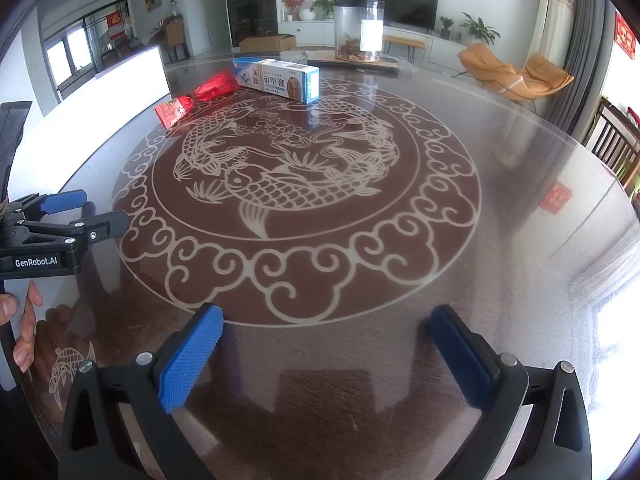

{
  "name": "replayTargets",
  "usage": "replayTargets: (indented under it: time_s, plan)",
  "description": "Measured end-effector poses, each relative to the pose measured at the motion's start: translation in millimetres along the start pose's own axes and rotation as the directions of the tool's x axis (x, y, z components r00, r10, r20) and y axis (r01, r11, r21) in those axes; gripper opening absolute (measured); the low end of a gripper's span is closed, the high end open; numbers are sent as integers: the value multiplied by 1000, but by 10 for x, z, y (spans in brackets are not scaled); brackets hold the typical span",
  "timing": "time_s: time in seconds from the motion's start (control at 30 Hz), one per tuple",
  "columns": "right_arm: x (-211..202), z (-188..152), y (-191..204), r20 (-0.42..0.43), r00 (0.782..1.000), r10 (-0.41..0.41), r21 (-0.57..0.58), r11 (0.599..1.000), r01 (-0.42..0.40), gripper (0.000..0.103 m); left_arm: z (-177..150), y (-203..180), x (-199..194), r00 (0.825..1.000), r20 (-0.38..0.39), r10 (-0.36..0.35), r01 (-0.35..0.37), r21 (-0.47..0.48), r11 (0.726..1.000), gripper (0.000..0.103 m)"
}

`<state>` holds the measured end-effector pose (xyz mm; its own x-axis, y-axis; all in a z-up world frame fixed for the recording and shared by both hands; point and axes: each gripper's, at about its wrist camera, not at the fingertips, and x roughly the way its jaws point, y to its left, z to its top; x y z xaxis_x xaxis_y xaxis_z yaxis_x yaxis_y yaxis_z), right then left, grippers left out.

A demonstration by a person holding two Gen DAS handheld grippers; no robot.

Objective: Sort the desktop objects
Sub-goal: 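Lower the left tool onto the red candy packet and close it, then close the right tool on the blue-white ointment box while the left tool holds the packet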

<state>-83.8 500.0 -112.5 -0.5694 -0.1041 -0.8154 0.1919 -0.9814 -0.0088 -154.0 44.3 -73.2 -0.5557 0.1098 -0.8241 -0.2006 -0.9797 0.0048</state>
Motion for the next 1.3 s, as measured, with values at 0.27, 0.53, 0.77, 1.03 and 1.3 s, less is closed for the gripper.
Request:
replayTargets:
  time_s: [0.27,0.53,0.77,1.03,1.3]
  plan:
    - [-1,0,-2,0,1000,0,0,1000,0,103,695,375,457,1000,-5,0,0,-3,1000,103]
    - [-2,0,-5,0,1000,0,0,1000,0,103,1231,423,836,1000,-7,17,-17,-24,1000,103]
    - [0,1,-3,0,1000,0,0,1000,0,103,1302,358,884,1000,-8,9,-9,0,1000,103]
    - [-1,2,-4,0,1000,0,0,1000,0,103,1274,182,736,999,45,-16,14,52,999,38]
    - [-2,5,-3,0,1000,-1,0,1000,1,103,912,172,494,998,59,0,-1,18,1000,25]
